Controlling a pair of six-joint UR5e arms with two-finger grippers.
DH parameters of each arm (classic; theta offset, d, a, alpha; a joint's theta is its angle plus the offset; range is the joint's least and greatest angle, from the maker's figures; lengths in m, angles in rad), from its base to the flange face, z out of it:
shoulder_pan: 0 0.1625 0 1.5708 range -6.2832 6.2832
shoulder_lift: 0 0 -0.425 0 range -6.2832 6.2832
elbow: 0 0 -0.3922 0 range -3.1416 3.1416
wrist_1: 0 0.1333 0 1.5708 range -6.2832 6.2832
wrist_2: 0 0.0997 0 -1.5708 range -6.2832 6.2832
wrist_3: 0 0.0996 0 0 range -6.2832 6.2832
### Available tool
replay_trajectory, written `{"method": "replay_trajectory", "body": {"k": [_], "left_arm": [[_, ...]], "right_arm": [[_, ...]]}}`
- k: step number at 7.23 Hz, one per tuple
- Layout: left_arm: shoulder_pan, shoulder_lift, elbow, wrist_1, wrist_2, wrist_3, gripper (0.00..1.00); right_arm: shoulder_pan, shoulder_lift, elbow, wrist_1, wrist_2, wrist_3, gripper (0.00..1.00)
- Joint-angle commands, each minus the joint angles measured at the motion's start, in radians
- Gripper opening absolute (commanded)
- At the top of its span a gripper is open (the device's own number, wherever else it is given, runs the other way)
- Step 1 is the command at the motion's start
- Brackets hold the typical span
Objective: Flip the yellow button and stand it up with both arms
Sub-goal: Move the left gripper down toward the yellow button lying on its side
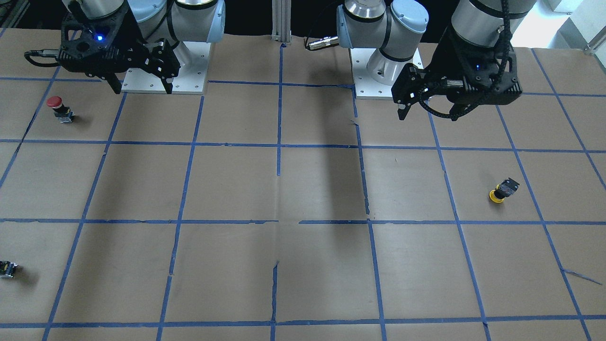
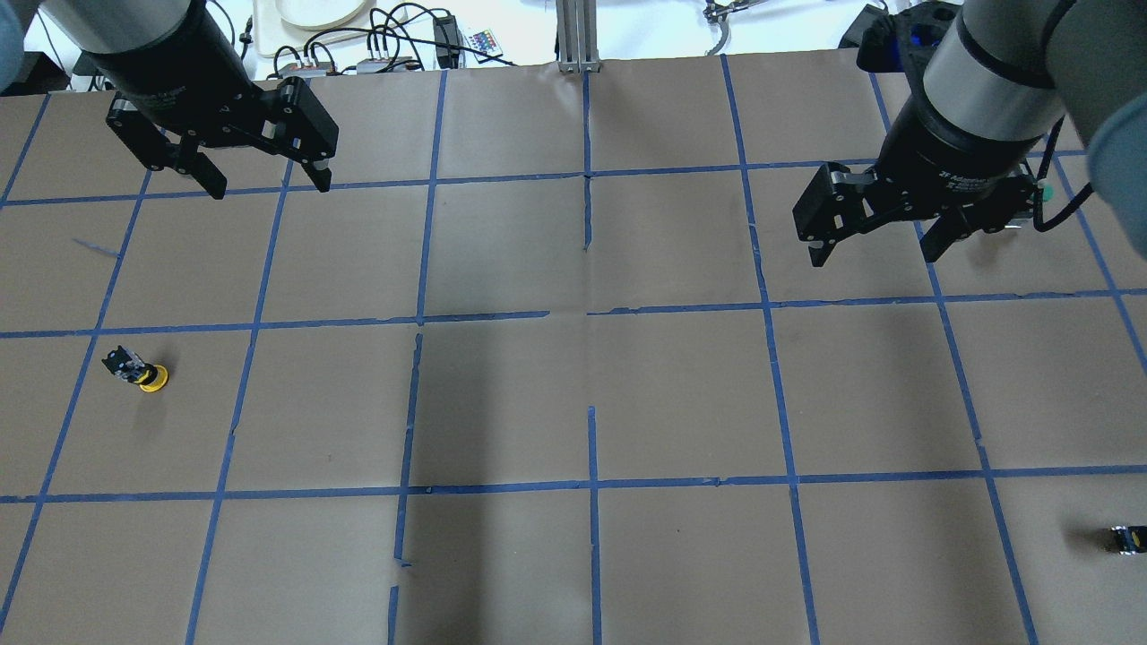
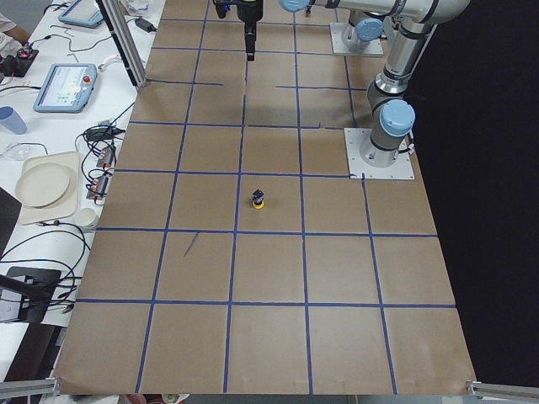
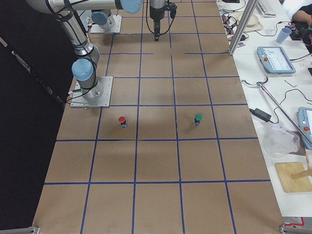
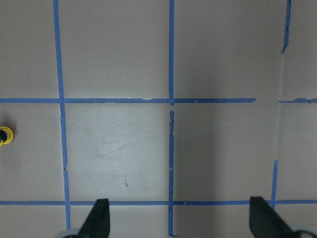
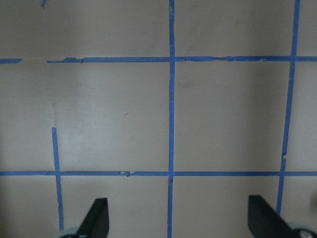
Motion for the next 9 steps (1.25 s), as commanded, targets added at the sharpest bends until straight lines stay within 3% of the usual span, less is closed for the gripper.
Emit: {"method": "replay_trajectory", "body": {"k": [1,3,9], "left_arm": [[0.001,0.003,0.007,-0.043,0.022,0.0,1.0],[0.02,-0.002,0.004,-0.037,0.018,0.025,1.0],[0.283,-0.112,-0.026,0.009,0.024,0.637,0.97]], "right_arm": [[0.0,0.0,0.002,-0.002,0.0,0.0,1.0],[0.0,0.0,0.002,0.0,0.0,0.0,1.0],[0.0,0.0,0.002,0.001,0.0,0.0,1.0]]}}
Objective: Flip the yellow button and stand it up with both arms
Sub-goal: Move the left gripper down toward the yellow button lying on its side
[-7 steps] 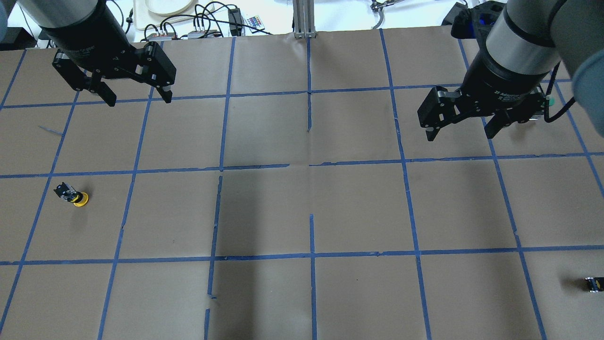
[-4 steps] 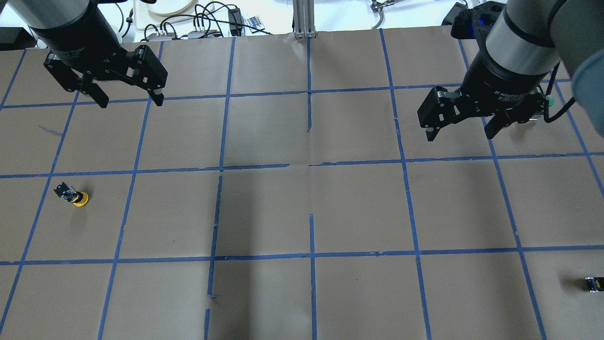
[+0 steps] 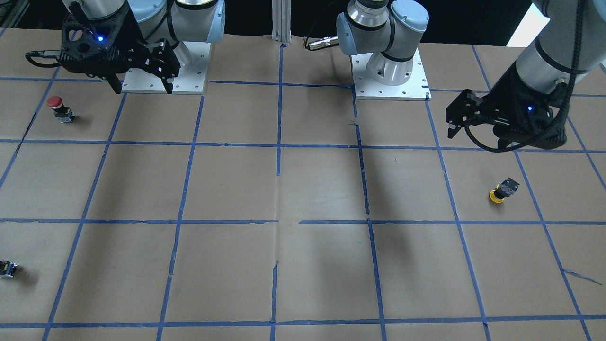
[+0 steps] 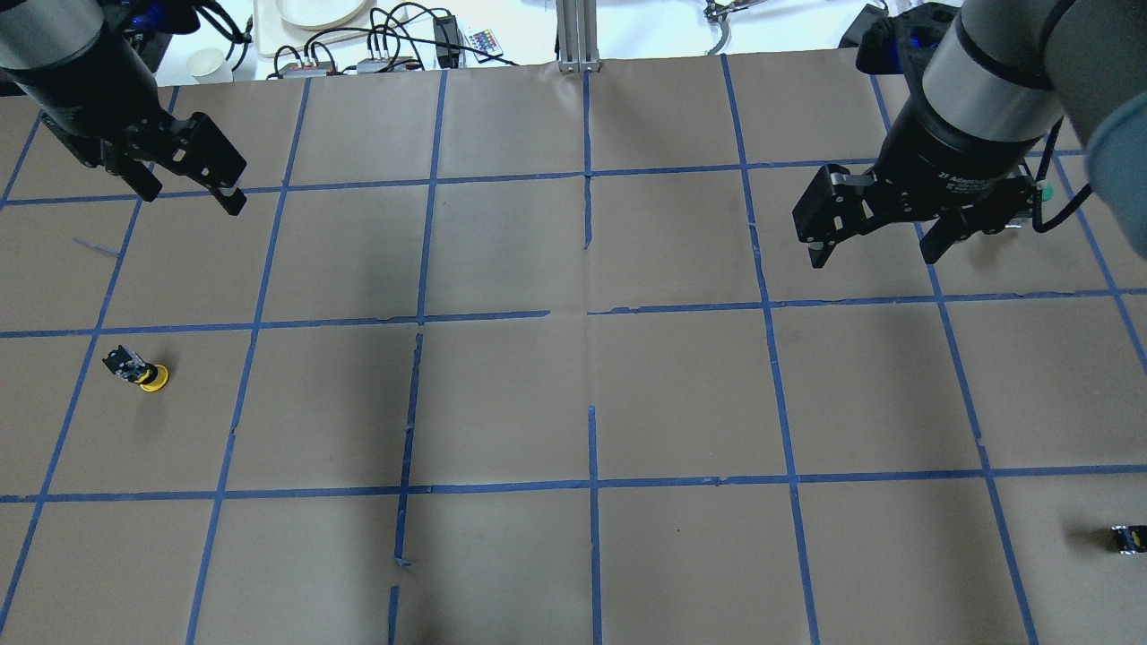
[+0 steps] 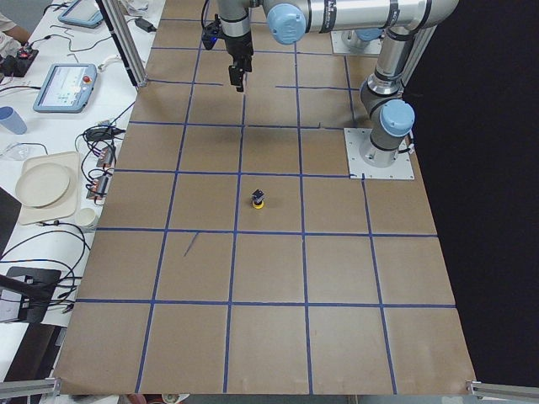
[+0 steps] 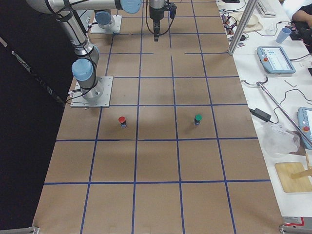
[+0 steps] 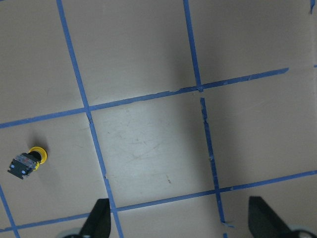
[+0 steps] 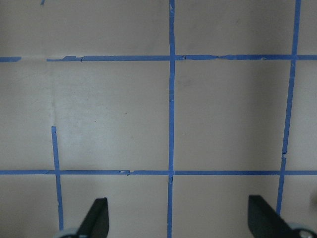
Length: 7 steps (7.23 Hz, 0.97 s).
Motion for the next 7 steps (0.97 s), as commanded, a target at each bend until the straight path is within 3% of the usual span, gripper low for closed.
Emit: {"method": "replay_trajectory", "body": {"k": [1,2,5,7], "left_arm": [[0.129,-0.048,-0.033,0.006,0.002,0.191,0.98],[0.178,-0.062,-0.054,0.038,0.002,0.219,0.99],[0.325,-0.077,-0.232,0.363,0.002,0.224,0.99],[0.358,-0.083,-0.35,0.552,0.047,0.368,0.99]], "right_arm": [[0.0,-0.002,0.0,0.001,0.0,-0.001,1.0],[0.0,-0.002,0.0,0.001,-0.002,-0.001,1.0],[0.0,-0.003,0.0,0.001,-0.002,-0.001,1.0],[0.0,0.0,0.0,-0.004,-0.002,-0.001,1.0]]}}
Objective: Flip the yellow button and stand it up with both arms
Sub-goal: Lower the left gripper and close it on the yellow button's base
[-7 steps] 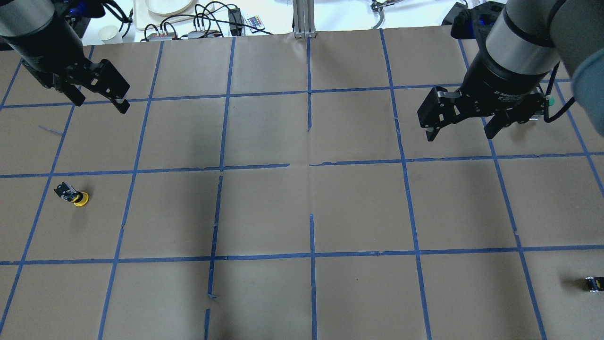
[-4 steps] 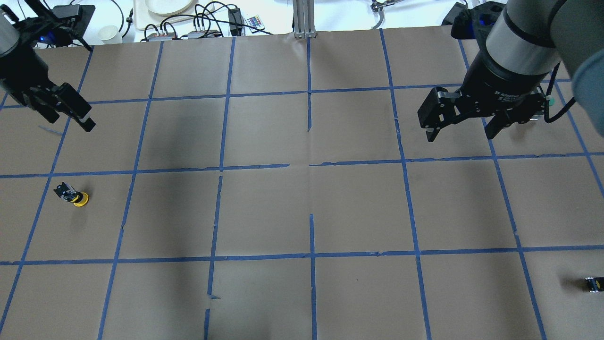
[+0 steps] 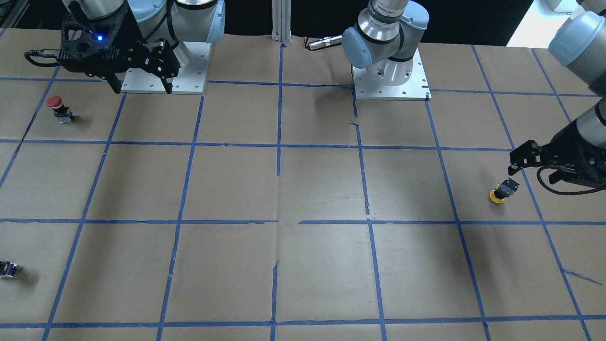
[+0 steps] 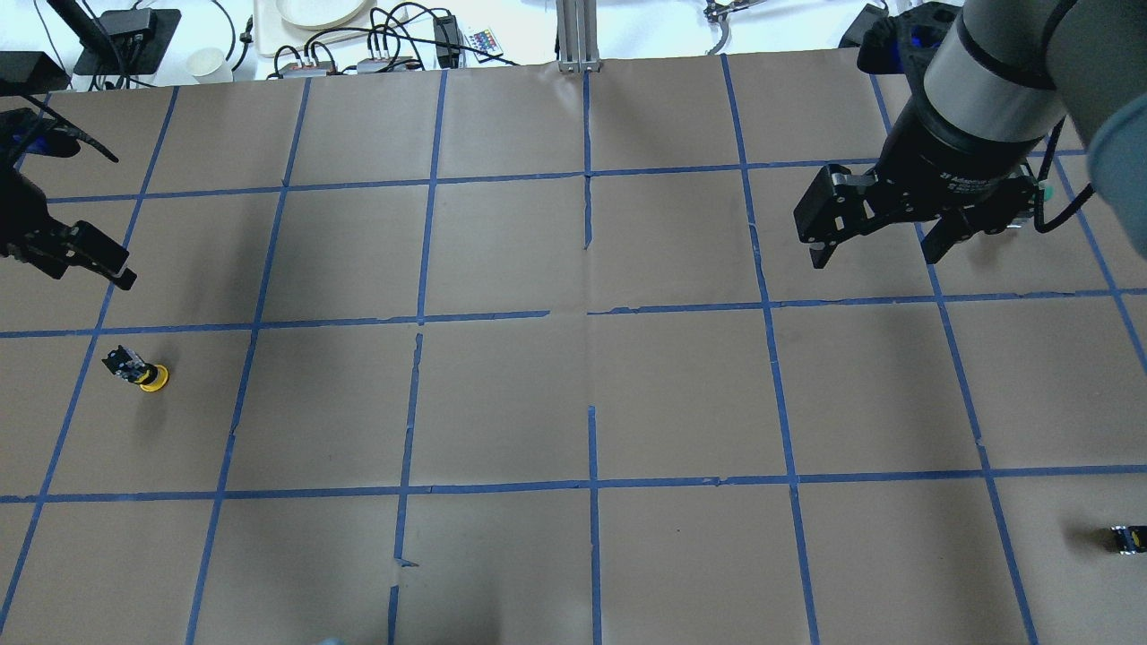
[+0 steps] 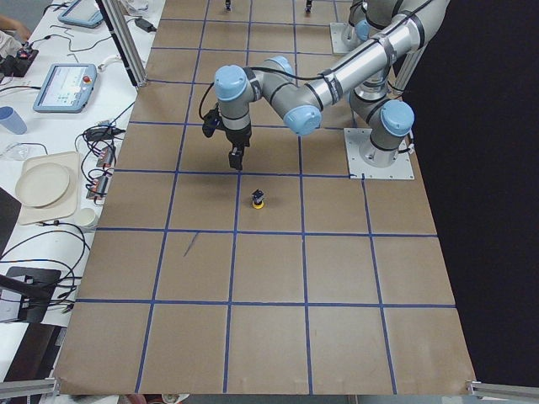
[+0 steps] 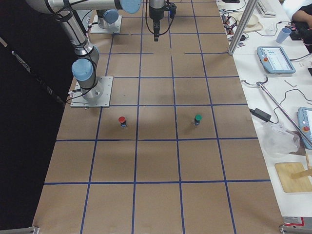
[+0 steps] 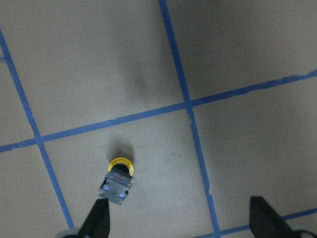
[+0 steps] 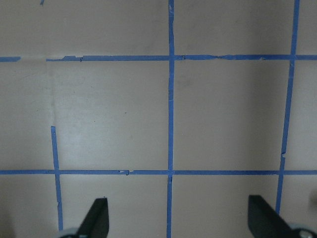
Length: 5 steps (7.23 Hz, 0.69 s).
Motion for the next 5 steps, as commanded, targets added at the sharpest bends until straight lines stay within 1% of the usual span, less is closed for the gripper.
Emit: {"method": "replay_trajectory", "body": {"k": [1,2,3,5], "left_arm": [[0.033,-0.026,-0.097,0.133,0.045,0.145,0.99],[0.048,-0.091,-0.082,0.136,0.043,0.223,0.99],[0.077,-0.125,-0.085,0.168,0.033,0.28,0.98],[0.094,-0.134,-0.102,0.169,0.028,0.328,0.96]], "right_arm": [[0.0,0.002,0.0,-0.005,0.001,0.0,1.0],[0.0,0.0,0.0,-0.001,-0.002,0.0,1.0],[0.0,0.002,0.002,-0.001,-0.002,0.0,1.0],[0.0,0.002,0.002,-0.004,-0.002,-0.002,1.0]]}}
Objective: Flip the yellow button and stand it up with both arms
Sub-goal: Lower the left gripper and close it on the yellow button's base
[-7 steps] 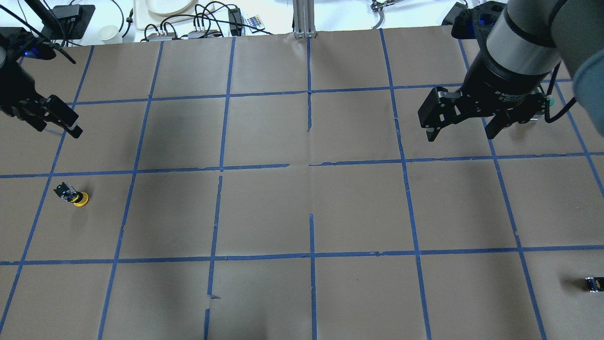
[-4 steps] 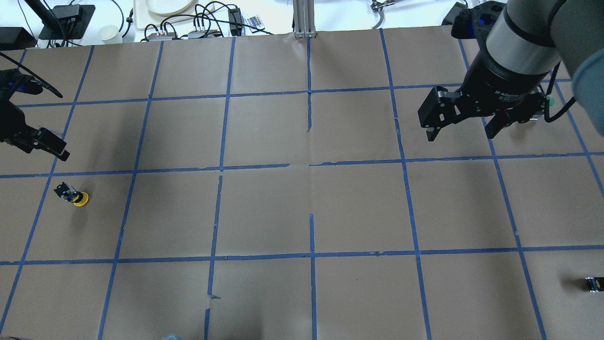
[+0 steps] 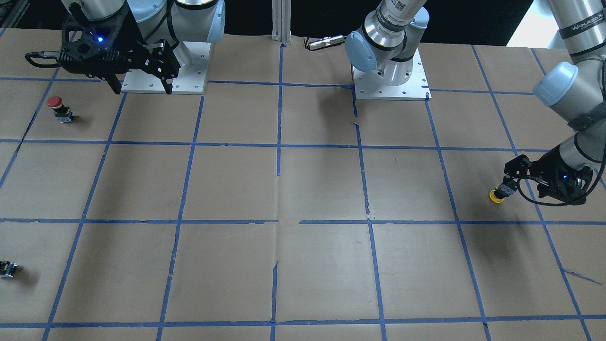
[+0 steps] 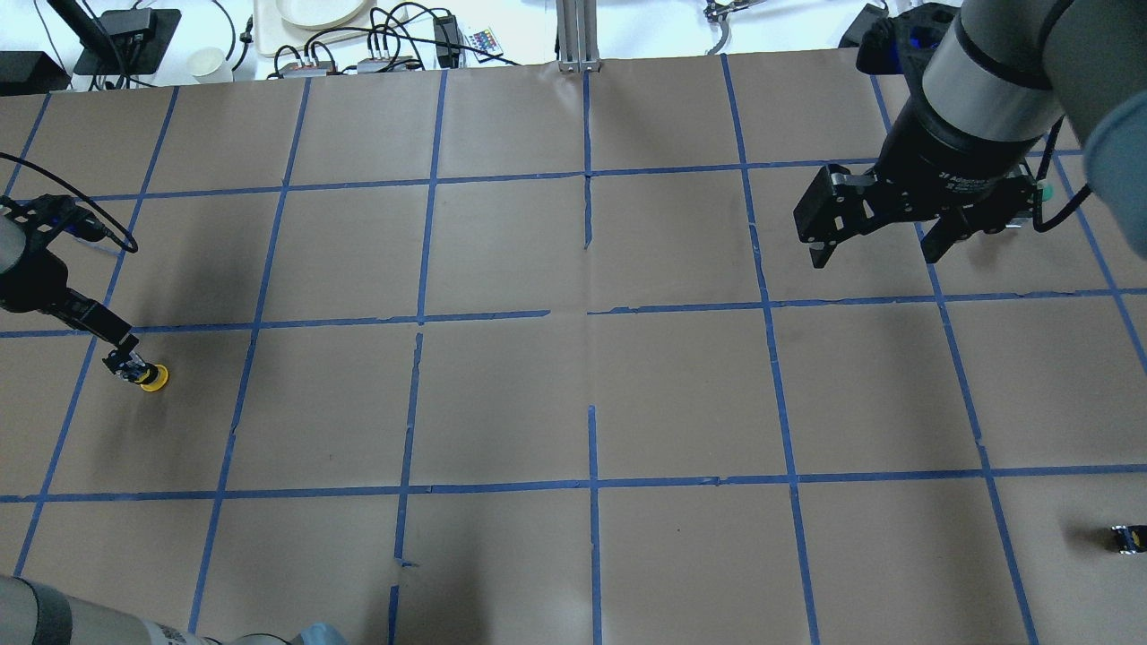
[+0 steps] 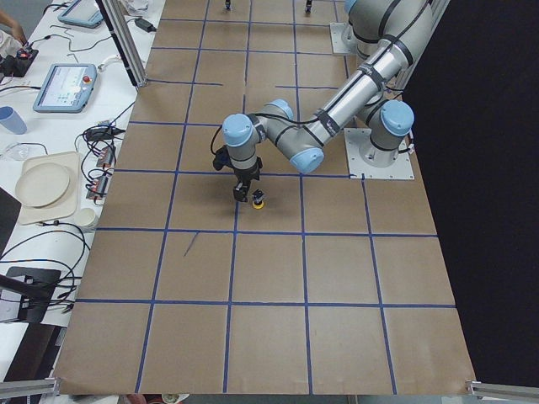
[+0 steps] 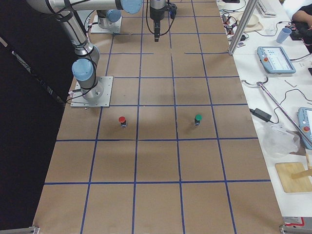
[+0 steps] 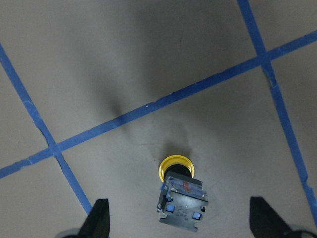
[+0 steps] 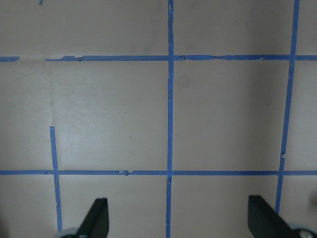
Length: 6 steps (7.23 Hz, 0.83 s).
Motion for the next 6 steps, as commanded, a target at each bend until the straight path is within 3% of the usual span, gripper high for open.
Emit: {"method": "replay_trajectory", "body": {"k": [1,3,6], "left_arm": [[0.01,-0.005,-0.032,0.016,-0.003,0.118,0.96],[0.012,0.004,-0.099,0.17,-0.003,0.154,0.96],[0.019,0.005,-0.108,0.166,-0.036,0.232,0.95]], "right_arm": [[-0.002,-0.001,0.0,0.0,-0.026,-0.001,1.0],[0.0,-0.001,-0.001,-0.003,-0.04,0.001,1.0],[-0.002,-0.001,-0.001,-0.003,-0.037,0.001,1.0]]}}
